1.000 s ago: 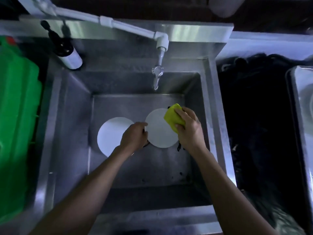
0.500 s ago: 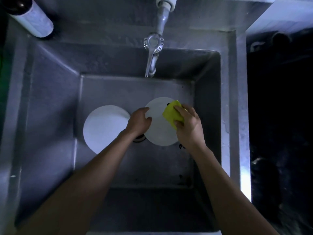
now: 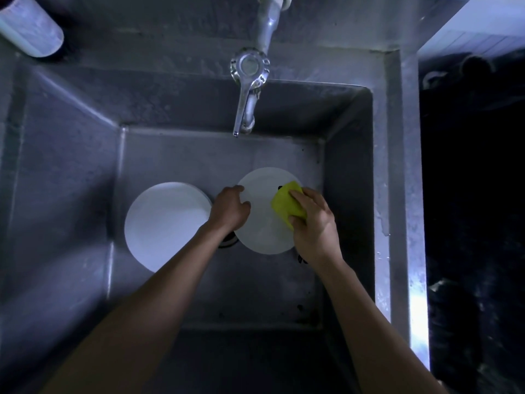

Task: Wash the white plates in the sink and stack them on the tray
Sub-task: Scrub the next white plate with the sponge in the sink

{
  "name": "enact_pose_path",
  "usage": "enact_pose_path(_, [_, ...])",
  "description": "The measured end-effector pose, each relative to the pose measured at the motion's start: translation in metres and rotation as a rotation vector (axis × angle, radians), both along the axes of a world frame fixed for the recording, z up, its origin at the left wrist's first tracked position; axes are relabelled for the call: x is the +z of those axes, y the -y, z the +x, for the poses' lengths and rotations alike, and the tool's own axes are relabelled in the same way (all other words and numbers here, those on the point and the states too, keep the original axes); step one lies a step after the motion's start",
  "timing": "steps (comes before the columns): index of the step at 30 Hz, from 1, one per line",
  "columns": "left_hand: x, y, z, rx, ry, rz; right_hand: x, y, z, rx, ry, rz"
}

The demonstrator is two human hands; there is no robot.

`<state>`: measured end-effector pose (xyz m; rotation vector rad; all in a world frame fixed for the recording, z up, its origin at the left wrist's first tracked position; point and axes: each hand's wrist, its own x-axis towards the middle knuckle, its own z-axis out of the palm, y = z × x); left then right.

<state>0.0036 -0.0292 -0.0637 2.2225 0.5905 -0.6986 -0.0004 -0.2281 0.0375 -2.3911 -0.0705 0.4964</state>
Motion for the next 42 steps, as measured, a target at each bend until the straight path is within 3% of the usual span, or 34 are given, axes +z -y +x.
enact_pose_path(10, [-0.005,0.002,0.006,0.245,-0.029,-0.103,-0.006,0.001,-0.014,-0.027,-0.006,-0.006])
enact_pose_path(16, [0.004,0.003,0.0,0.316,-0.006,-0.068,-0.005,0.006,-0.024,-0.045,-0.009,-0.001])
enact_pose_path(23, [0.027,0.007,-0.016,0.204,-0.032,-0.027,0.0,0.009,-0.042,-0.059,-0.022,-0.012])
enact_pose_path(42, [0.095,0.021,-0.058,0.338,-0.083,-0.273,0.045,0.016,-0.076,-0.065,0.031,0.032])
